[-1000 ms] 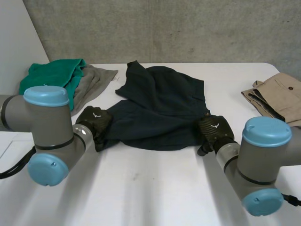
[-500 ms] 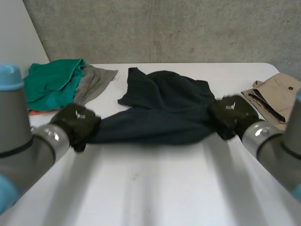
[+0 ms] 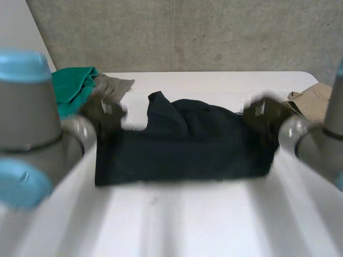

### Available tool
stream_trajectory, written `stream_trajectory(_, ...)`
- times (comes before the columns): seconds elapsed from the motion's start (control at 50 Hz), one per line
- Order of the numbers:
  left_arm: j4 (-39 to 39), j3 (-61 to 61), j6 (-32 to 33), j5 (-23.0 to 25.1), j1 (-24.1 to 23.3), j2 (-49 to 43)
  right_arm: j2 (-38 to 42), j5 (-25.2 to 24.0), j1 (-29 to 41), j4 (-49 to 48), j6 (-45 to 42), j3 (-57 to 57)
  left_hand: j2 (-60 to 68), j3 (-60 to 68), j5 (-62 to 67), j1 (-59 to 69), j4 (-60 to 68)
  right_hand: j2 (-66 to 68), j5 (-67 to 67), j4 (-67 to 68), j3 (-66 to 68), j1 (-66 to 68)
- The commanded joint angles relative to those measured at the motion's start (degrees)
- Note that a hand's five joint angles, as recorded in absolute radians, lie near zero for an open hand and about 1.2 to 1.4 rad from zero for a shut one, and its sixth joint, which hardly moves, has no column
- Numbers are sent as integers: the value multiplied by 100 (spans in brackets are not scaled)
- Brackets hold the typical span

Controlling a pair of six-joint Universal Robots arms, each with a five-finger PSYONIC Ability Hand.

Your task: Fold the laundry.

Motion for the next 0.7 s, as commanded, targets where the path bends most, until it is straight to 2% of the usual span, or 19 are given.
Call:
stream_trajectory(0.02, 829, 2242, -1055, 72, 264, -61, 81, 768, 309, -2795, 675, -1625, 1148, 1193, 1341, 1305, 1156, 1277, 1398, 1144, 1191, 1538)
stream_trajectory(0.08, 1173, 2614, -1602, -33, 378, 97, -25, 769, 335, -3924, 939, -1696, 1148, 1193, 1341, 1305, 1156, 1277, 1398, 1144, 1191, 1538)
stream_trajectory(0.1, 1382, 2719, -1961, -155, 440, 219, -51, 795, 361, -4606, 1158, -1714, 1148, 1193, 1341, 1305, 1156, 1277, 1398, 1144, 1191, 1538)
stream_trajectory(0.18, 1761, 2765, -2543, -288, 476, 387, -43, 813, 414, -5421, 1545, -1723, 1148, 1193, 1341, 1305, 1156, 1277, 1398, 1144, 1191, 1538)
stream_trajectory(0.3, 1745, 2432, -2509, -201, 441, 370, 159, 769, 379, -4869, 1766, -1732, 1148, 1193, 1341, 1305, 1156, 1277, 1398, 1144, 1191, 1538)
stream_trajectory(0.4, 1701, 1597, -2439, -78, 432, 291, 414, 760, 292, -4184, 1801, -1495, 1148, 1193, 1341, 1305, 1156, 1277, 1398, 1144, 1191, 1538)
stream_trajectory(0.56, 1745, -273, -2027, 282, 239, -244, 897, 751, 186, -2840, 1705, -65, 1148, 1193, 1341, 1305, 1156, 1277, 1398, 1144, 1191, 1538)
stream_trajectory(0.7, 1771, -1049, -1411, 441, 80, -807, 1126, 751, 125, -2319, 1459, 913, 1148, 1193, 1341, 1305, 1156, 1277, 1398, 1144, 1191, 1538)
